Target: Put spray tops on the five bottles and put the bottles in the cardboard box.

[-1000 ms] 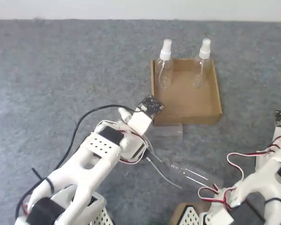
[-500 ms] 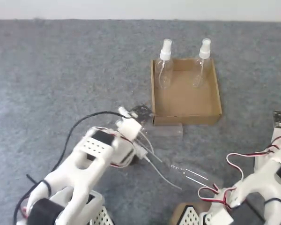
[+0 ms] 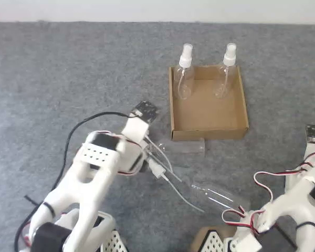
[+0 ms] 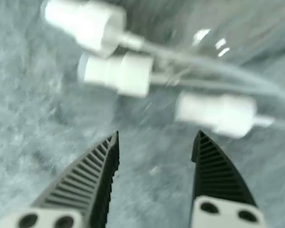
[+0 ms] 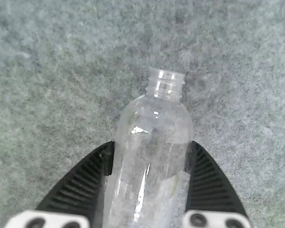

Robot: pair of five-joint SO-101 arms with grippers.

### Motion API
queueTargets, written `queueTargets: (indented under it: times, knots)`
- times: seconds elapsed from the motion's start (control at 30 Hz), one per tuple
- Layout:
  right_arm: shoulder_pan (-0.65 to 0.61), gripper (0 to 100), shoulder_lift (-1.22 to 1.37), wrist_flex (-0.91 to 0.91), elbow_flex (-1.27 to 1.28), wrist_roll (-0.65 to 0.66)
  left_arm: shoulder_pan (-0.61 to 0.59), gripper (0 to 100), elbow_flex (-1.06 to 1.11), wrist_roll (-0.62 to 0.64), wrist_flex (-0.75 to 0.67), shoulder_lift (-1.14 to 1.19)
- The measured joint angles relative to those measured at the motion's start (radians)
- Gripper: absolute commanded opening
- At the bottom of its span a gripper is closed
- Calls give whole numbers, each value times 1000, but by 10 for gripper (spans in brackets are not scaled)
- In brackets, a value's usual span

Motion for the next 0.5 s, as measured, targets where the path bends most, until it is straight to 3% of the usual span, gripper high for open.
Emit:
queueTargets:
  times: [0.13,0.5]
  knots:
    - [0,106,0,0,0,0,100,228,0,106,-84,0]
    - [0,106,0,0,0,0,127,228,46,158,-184,0]
